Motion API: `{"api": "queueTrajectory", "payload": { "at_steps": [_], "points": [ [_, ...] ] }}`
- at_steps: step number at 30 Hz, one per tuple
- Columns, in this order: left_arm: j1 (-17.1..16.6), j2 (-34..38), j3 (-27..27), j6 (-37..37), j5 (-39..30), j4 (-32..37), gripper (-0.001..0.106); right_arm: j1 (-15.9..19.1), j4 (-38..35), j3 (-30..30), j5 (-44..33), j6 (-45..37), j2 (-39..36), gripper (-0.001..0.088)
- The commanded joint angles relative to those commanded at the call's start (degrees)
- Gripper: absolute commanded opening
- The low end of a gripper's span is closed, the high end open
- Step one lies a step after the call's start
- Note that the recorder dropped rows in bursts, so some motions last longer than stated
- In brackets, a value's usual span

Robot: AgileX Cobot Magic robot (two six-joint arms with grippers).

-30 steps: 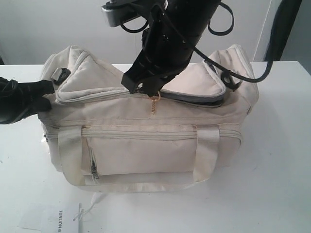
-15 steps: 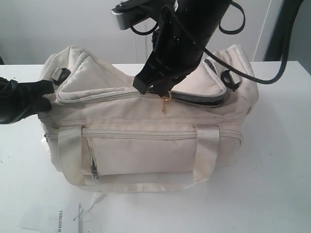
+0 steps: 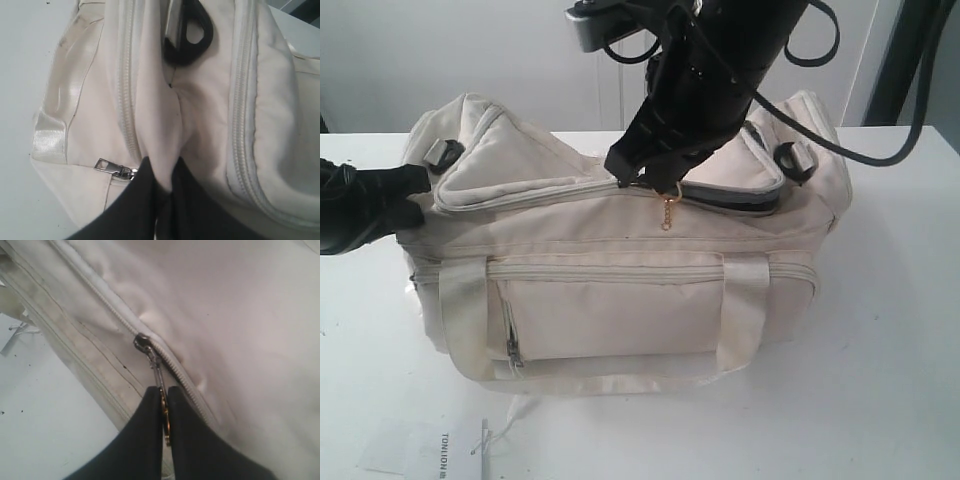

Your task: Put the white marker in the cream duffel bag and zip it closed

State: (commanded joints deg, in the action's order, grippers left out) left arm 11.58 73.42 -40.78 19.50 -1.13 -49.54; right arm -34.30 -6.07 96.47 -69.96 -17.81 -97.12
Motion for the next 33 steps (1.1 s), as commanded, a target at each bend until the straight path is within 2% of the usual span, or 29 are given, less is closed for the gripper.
{"api": "queueTrajectory", "payload": {
  "at_steps": [1, 4, 6, 12, 14, 17, 18, 20, 23, 26, 33],
  "points": [
    [0.0, 0.0, 0.0, 0.0, -0.1, 1.1, 0.024, 0.0, 0.0, 0.0, 0.0, 0.0, 0.0, 0.0],
    [0.0, -0.7, 0.0, 0.0, -2.9, 4.0, 0.064, 0.0, 0.0, 0.0, 0.0, 0.0, -0.1, 0.0],
    [0.0, -2.7, 0.0, 1.3, -5.5, 6.8, 0.076, 0.0, 0.0, 0.0, 0.0, 0.0, -0.1, 0.0],
    [-0.3, -17.4, 0.0, 4.0, -5.9, 26.1, 0.074, 0.0, 0.0, 0.0, 0.0, -0.1, -0.1, 0.0],
    [2.6, -20.5, 0.0, 9.5, -5.9, 26.9, 0.072, 0.0, 0.0, 0.0, 0.0, -0.5, -0.1, 0.0],
    [13.7, -19.8, 0.0, 20.9, -6.1, 26.9, 0.072, 0.0, -0.1, 0.0, 0.0, -2.1, -0.1, 0.0],
    [16.3, -19.1, 0.0, 23.5, -6.1, 26.9, 0.072, 0.0, -0.1, 0.0, 0.0, -2.4, -0.1, 0.0],
    [20.9, -17.3, 0.0, 26.9, -5.1, 26.9, 0.072, 0.0, -0.2, 0.0, 0.0, -2.7, -0.1, 0.0],
    [25.5, -14.0, 0.0, 28.8, 0.2, 26.9, 0.072, 0.0, -0.8, 0.0, 0.0, -2.7, -0.2, 0.0],
    [26.8, -10.7, -0.6, 29.0, 5.9, 26.9, 0.072, 0.0, -1.8, 0.0, 0.0, -2.7, -0.3, 0.0],
    [26.8, -3.5, -6.0, 29.0, 4.9, 26.9, 0.072, 0.0, -2.0, 0.0, 0.0, -2.7, -0.3, 0.0]
  ]
}}
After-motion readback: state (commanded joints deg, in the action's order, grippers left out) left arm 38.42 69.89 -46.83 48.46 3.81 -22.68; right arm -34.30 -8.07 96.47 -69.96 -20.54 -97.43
